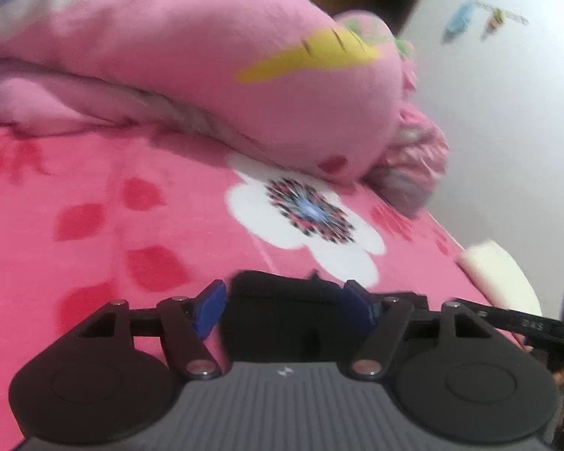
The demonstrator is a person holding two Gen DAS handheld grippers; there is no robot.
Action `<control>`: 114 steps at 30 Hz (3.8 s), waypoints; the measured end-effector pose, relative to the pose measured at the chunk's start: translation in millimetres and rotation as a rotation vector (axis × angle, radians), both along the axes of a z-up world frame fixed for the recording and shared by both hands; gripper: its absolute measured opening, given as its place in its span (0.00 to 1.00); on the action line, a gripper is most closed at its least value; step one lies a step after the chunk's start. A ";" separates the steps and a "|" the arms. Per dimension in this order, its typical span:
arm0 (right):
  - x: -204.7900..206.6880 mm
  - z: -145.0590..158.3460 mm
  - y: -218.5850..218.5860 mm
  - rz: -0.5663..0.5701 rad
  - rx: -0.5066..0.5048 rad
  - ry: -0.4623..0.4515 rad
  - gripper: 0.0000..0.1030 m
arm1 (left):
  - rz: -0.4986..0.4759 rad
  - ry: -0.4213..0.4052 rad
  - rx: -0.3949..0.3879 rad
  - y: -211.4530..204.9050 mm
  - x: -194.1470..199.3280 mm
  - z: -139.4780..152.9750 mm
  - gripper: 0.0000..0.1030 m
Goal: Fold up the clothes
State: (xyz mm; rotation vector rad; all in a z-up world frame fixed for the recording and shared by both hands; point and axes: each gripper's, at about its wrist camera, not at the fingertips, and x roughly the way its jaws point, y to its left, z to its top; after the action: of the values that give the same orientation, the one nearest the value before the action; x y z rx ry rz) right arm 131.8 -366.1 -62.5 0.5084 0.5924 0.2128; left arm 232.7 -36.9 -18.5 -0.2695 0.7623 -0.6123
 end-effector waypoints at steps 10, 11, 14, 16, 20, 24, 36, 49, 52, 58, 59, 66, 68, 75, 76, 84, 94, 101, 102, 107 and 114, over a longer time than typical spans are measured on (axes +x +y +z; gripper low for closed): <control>-0.6 -5.5 -47.1 -0.210 0.147 -0.032 0.08 | 0.146 0.047 -0.055 19.7 42.5 -4.5 0.69; -1.2 -3.0 -38.7 -0.152 0.157 -0.032 0.08 | 0.124 0.041 -0.059 20.1 39.0 -1.7 0.69; 22.5 -13.5 -9.5 0.046 0.208 0.060 0.17 | 0.045 0.059 -0.005 2.7 34.3 -5.5 0.70; 33.6 -20.3 -7.2 -0.024 0.156 0.112 0.10 | 0.018 0.093 0.060 -11.6 38.2 -15.4 0.70; 17.1 -0.9 -21.7 -0.275 0.008 0.104 0.15 | 0.142 0.130 0.012 9.6 37.6 -7.8 0.61; -45.2 30.8 -37.6 -0.254 0.058 0.031 0.15 | 0.190 0.062 -0.020 48.1 4.4 37.7 0.69; -163.2 13.4 55.7 0.072 -0.162 0.127 0.17 | -0.137 0.072 0.174 28.6 -175.9 29.4 0.70; -186.8 22.5 102.7 0.058 -0.236 0.019 0.21 | -0.137 -0.053 0.196 28.0 -226.4 38.0 0.72; -189.0 4.4 112.7 0.055 -0.306 0.083 0.21 | -0.149 -0.041 0.262 22.4 -233.2 18.6 0.71; -235.5 15.1 98.0 -0.036 -0.239 0.132 0.22 | -0.131 -0.060 0.285 53.7 -259.6 19.7 0.72; -236.1 18.8 98.0 -0.048 -0.234 0.121 0.22 | -0.129 -0.061 0.282 55.1 -259.8 22.2 0.72; -201.7 36.5 129.7 -0.037 -0.253 -0.008 0.23 | -0.148 -0.113 0.242 27.8 -247.3 32.4 0.75; -192.0 26.9 133.3 -0.032 -0.264 0.025 0.23 | -0.151 -0.076 0.236 20.6 -240.7 23.0 0.75; -224.4 22.2 133.2 0.037 -0.289 0.106 0.26 | -0.158 -0.077 0.247 36.4 -260.6 20.2 0.75; -225.9 26.1 129.5 0.024 -0.282 0.101 0.26 | -0.165 -0.093 0.247 37.4 -262.5 23.8 0.75; -180.2 27.1 128.6 -0.086 -0.303 0.035 0.26 | -0.282 -0.114 0.187 -16.2 -234.0 19.9 0.75; -215.6 30.9 117.7 -0.068 -0.335 0.059 0.27 | -0.343 -0.143 0.239 -10.4 -273.1 15.0 0.77; -167.8 27.6 135.9 -0.046 -0.368 0.009 0.27 | -0.342 -0.138 0.151 -35.2 -247.6 22.3 0.77; -166.8 19.9 138.2 -0.033 -0.383 0.034 0.27 | -0.349 -0.115 0.156 -39.9 -244.5 16.8 0.77; -211.2 11.7 125.2 -0.057 -0.367 0.047 0.27 | -0.377 -0.124 0.176 -38.1 -263.8 4.6 0.83; -247.7 26.1 101.1 -0.182 -0.207 0.104 0.43 | -0.294 -0.054 0.117 -17.9 -275.7 16.5 0.83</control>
State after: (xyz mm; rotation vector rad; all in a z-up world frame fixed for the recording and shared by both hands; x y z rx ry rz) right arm -115.9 -265.0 -36.4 0.3718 0.6572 -0.0476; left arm -42.9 -54.8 -2.0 -0.0325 0.7892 -0.8458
